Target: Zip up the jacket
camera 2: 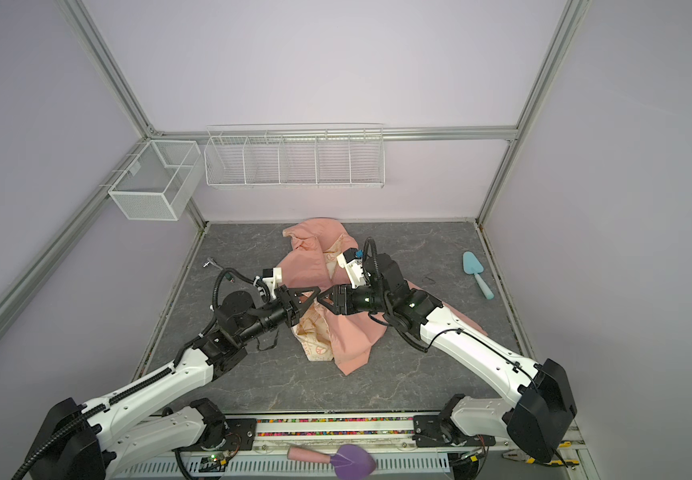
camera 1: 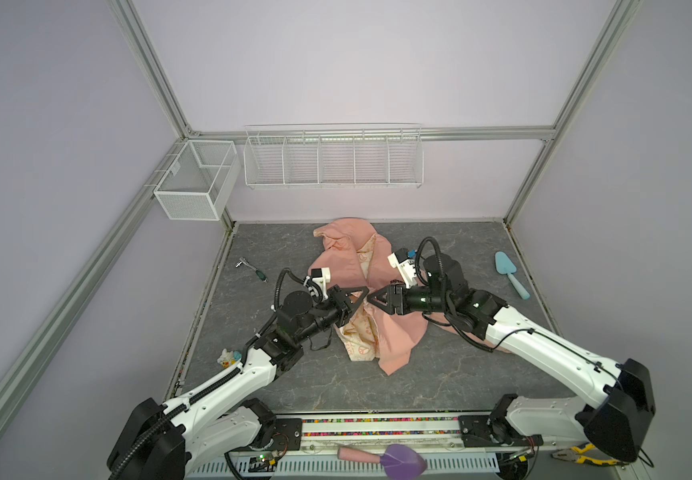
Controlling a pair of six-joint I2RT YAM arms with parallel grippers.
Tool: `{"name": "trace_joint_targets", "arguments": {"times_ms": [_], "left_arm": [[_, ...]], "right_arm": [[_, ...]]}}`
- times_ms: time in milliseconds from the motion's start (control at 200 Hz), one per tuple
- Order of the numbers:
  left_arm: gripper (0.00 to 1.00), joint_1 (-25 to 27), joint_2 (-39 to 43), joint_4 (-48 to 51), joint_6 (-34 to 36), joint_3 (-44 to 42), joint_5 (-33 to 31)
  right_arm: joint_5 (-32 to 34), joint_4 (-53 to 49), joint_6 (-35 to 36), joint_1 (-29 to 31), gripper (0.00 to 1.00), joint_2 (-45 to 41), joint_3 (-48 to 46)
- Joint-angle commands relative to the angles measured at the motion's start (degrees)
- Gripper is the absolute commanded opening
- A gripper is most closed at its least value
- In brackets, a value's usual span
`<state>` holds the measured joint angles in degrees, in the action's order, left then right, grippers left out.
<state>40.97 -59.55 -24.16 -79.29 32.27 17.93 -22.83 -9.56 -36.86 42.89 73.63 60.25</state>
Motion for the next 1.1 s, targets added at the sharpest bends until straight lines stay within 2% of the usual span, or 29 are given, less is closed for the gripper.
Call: {"name": "trace_joint_targets", "arguments": {"times_ms": [0, 770, 1000, 1095], "left_arm": [[0.00, -0.28, -0.02, -2.25, -0.96, 0.69, 0.85], [0.00, -0.45, -1.27, -3.70, -2.10, 0.35, 0.81], [0.00, -0.45, -1.36, -3.96, -2.30, 0.42, 0.86], [0.00, -0.52, -1.27, -3.53, -2.36, 0.60, 0.87]], "right_arm": [[-1.69, 3.09, -0.69, -0.44, 0.50, 0.86, 1.67], [-1.71, 3.24, -1.78, -0.62, 0.20, 0.43, 0.66], [-1.16, 2.62, -1.81, -0.57, 0.07, 0.46, 0.86], [-1.25, 2.68, -2.03, -0.62, 0.06, 0.39, 0.84]]}}
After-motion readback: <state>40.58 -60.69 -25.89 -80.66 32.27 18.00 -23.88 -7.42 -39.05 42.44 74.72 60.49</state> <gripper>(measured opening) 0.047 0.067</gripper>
